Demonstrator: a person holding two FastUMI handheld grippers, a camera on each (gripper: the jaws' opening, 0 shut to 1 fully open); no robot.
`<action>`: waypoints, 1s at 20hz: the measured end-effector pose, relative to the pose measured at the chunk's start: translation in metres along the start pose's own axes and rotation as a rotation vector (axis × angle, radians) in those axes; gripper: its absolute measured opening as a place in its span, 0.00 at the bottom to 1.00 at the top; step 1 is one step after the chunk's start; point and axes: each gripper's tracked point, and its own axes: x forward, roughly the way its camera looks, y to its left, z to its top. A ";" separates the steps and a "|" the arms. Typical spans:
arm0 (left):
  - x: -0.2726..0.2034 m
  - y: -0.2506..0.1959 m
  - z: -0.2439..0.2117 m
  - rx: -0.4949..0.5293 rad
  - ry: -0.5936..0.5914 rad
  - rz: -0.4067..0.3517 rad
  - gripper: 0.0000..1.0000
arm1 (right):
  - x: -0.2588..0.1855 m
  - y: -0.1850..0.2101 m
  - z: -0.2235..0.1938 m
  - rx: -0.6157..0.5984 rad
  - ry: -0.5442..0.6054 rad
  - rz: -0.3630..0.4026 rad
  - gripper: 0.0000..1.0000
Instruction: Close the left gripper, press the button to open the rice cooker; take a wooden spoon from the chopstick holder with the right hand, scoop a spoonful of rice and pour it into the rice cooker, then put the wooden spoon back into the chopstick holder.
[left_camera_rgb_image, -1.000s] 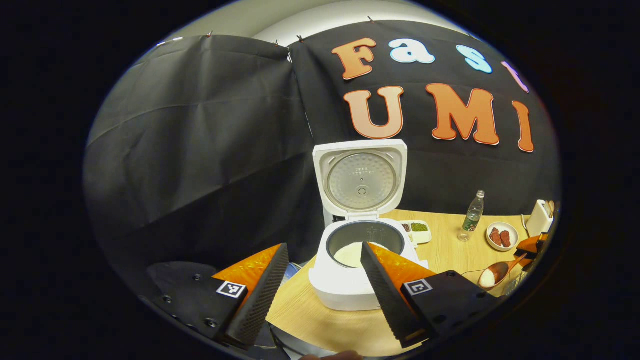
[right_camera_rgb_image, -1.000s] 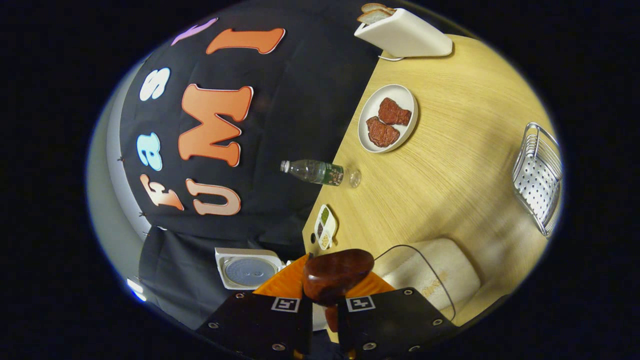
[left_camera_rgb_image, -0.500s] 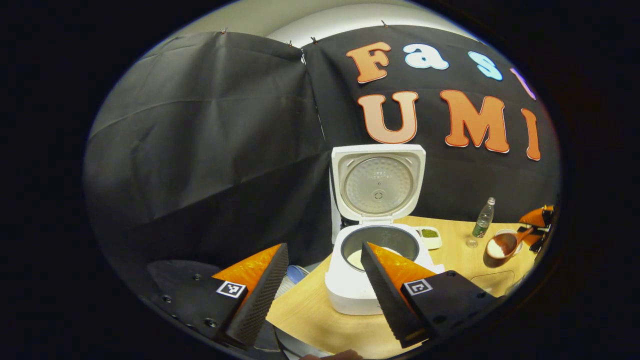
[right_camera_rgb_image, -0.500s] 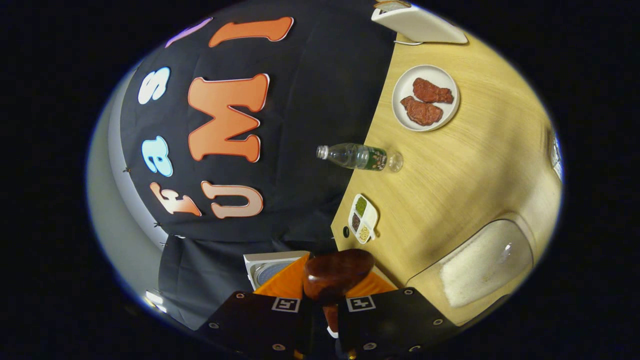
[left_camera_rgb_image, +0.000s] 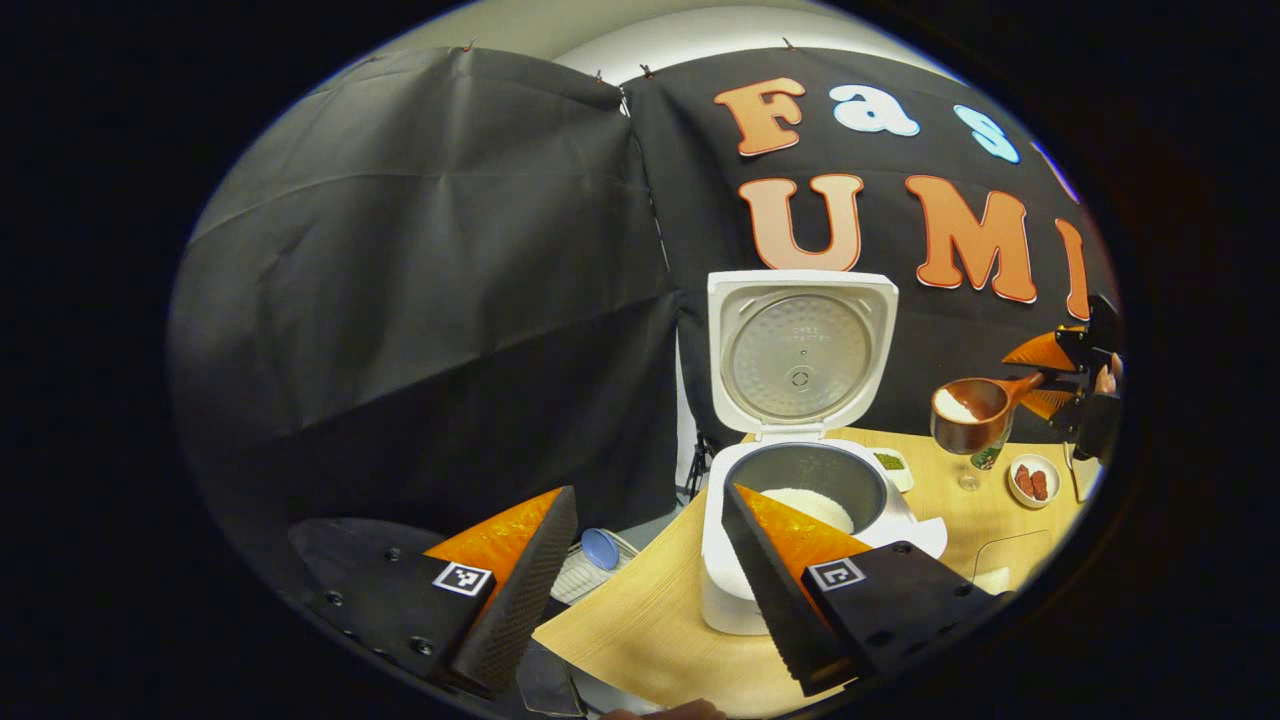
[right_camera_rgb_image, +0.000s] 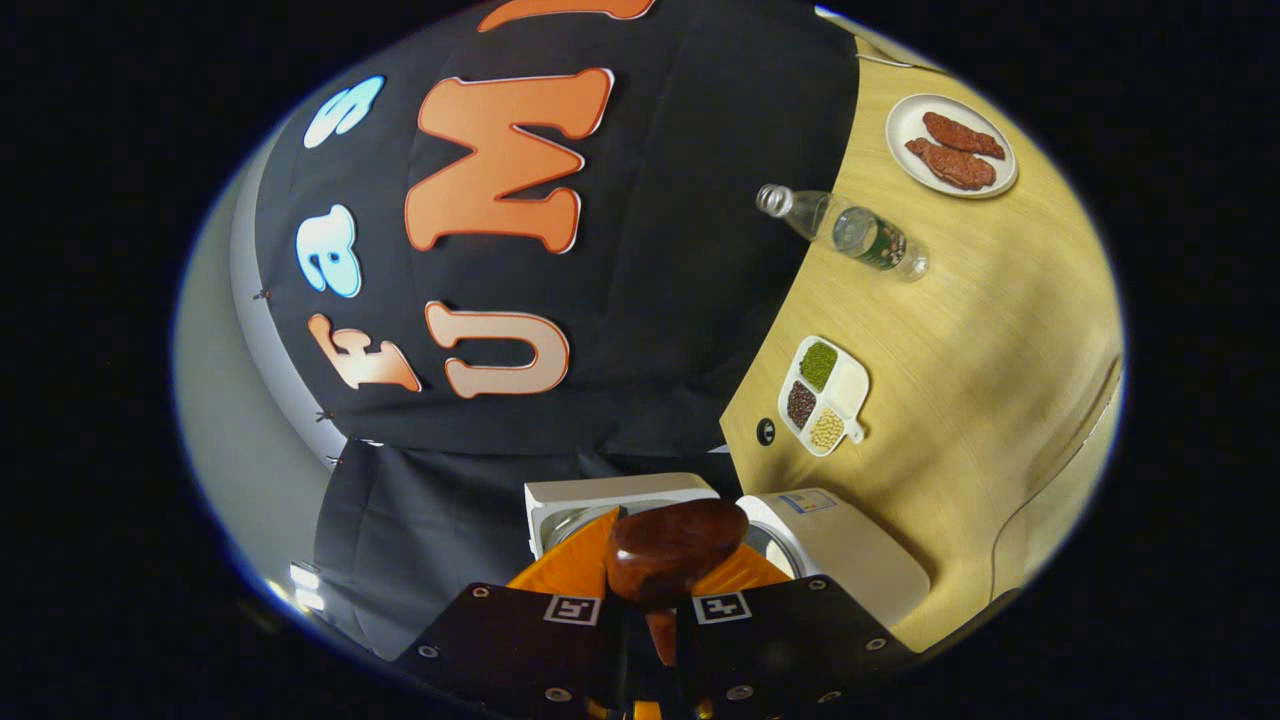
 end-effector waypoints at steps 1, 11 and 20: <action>0.004 0.005 -0.002 -0.001 0.004 0.005 0.99 | 0.009 0.003 -0.005 -0.019 -0.006 -0.007 0.20; 0.028 0.052 -0.023 -0.031 0.065 0.046 0.99 | 0.063 0.036 -0.042 -0.432 -0.077 -0.072 0.19; 0.034 0.064 -0.044 -0.047 0.112 0.068 0.99 | 0.079 0.074 -0.070 -0.917 -0.145 -0.061 0.19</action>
